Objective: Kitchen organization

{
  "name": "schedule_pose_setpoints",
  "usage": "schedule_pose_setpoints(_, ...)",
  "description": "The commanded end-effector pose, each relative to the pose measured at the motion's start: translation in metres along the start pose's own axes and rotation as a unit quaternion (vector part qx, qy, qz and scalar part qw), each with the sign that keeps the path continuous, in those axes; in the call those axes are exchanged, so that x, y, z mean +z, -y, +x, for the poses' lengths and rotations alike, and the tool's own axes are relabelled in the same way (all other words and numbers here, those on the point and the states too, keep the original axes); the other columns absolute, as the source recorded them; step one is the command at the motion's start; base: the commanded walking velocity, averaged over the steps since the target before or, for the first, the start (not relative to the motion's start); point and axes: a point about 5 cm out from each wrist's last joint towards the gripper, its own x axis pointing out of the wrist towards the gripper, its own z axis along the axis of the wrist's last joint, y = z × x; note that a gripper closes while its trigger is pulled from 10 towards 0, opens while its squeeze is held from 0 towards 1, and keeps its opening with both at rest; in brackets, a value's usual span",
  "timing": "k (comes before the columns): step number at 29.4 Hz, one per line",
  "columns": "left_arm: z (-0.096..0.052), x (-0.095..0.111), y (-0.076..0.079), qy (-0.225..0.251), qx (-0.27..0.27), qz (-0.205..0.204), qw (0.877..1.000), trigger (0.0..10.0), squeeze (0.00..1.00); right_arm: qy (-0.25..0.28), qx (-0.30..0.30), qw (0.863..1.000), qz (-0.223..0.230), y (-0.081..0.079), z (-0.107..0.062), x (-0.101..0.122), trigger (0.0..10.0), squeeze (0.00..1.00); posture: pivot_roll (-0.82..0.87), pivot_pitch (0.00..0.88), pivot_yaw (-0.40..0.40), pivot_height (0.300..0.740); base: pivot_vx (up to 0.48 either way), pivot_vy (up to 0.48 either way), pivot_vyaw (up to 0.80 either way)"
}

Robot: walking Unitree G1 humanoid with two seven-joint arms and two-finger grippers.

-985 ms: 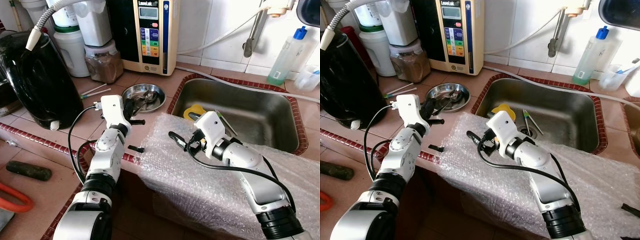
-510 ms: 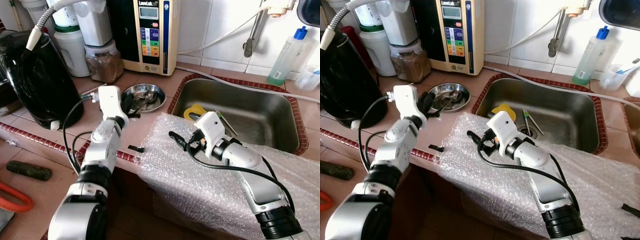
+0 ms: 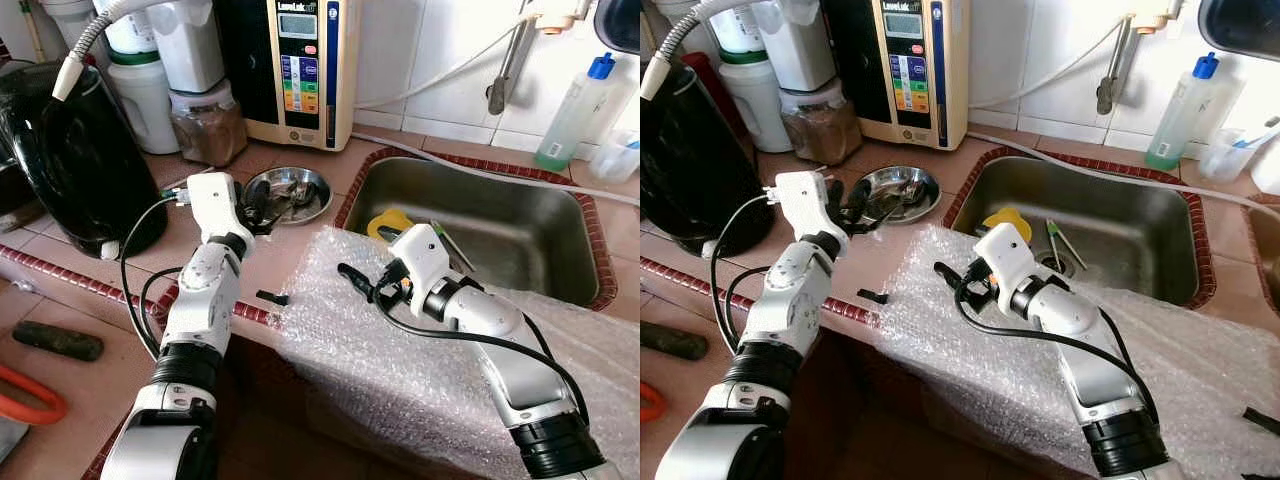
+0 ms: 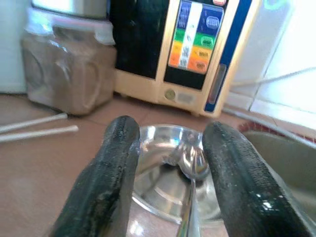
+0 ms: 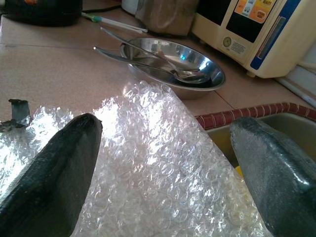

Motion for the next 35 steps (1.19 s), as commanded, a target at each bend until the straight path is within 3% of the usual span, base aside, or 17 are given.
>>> schedule_pose_setpoints(1, -0.002, 0.004, 0.0, 0.013, 0.001, 0.0, 1.0, 10.0, 1.0, 0.008, -0.002, 1.0, -0.005, 0.002, 0.002, 0.004, 10.0, 0.0, -0.05, 0.0, 0.049, 0.74, 0.0, 0.0, 0.0)
schedule_pose_setpoints(5, -0.014, -0.006, 0.008, 0.01, -0.018, 0.002, 1.0, 10.0, 1.0, 0.009, -0.002, 1.0, -0.004, 0.002, 0.002, 0.004, 10.0, 0.0, -0.05, 0.0, 0.05, 0.74, 0.0, 0.0, 0.0)
schedule_pose_setpoints(8, -0.02, -0.014, 0.005, 0.0, -0.005, 0.061, 0.998, 10.0, 1.0, 0.008, -0.001, 1.0, -0.004, 0.002, 0.002, 0.004, 10.0, 0.0, -0.05, 0.0, 0.049, 0.74, 0.0, 0.0, 0.0)
schedule_pose_setpoints(10, -0.025, -0.019, 0.006, -0.004, -0.005, 0.031, 0.999, 10.0, 1.0, 0.008, -0.002, 1.0, -0.003, 0.002, 0.002, 0.004, 10.0, 0.0, -0.05, 0.0, 0.048, 0.74, 0.0, 0.0, 0.0)
schedule_pose_setpoints(13, -0.029, -0.023, 0.006, -0.005, -0.003, 0.021, 1.0, 10.0, 1.0, 0.008, -0.001, 1.0, -0.003, 0.002, 0.002, 0.004, 10.0, 0.0, -0.05, 0.0, 0.046, 0.74, 0.0, 0.0, 0.0)
schedule_pose_setpoints(18, -0.032, -0.027, 0.005, -0.003, 0.001, 0.028, 1.0, 10.0, 1.0, 0.008, 0.0, 1.0, -0.004, 0.002, 0.002, 0.004, 10.0, 0.0, -0.05, 0.0, 0.043, 0.74, 0.0, 0.0, 0.0)
schedule_pose_setpoints(23, -0.03, -0.039, 0.007, -0.034, -0.008, 0.027, 0.999, 10.0, 1.0, 0.008, 0.001, 1.0, -0.005, 0.002, 0.002, 0.004, 10.0, 0.0, -0.05, 0.0, 0.043, 0.74, 0.0, 0.0, 0.0)
schedule_pose_setpoints(24, -0.03, -0.04, 0.007, -0.038, -0.011, 0.026, 0.999, 10.0, 0.79, 0.008, 0.001, 1.0, -0.005, 0.001, 0.002, 0.004, 10.0, 0.0, -0.06, 0.0, 0.045, 0.74, 0.0, 0.0, 0.0)
schedule_pose_setpoints(25, -0.029, -0.041, 0.008, -0.041, -0.013, 0.025, 0.999, 10.0, 0.79, 0.008, 0.001, 1.0, -0.004, 0.001, 0.002, 0.004, 10.0, 0.0, -0.06, 0.0, 0.045, 0.74, 0.0, 0.0, 0.0)
schedule_pose_setpoints(26, -0.028, -0.043, 0.01, -0.048, -0.02, 0.024, 0.998, 10.0, 0.0, 0.008, 0.0, 1.0, -0.004, 0.001, 0.001, 0.004, 10.0, 0.0, -0.06, 0.0, 0.045, 0.74, 0.0, 0.0, 0.0)
schedule_pose_setpoints(35, -0.02, -0.056, 0.019, -0.089, -0.05, 0.027, 0.994, 10.0, 0.0, 0.004, -0.004, 1.0, -0.006, 0.002, -0.002, 0.003, 10.0, 0.0, -0.08, 0.0, 0.054, 0.74, 0.0, 0.0, 0.0)
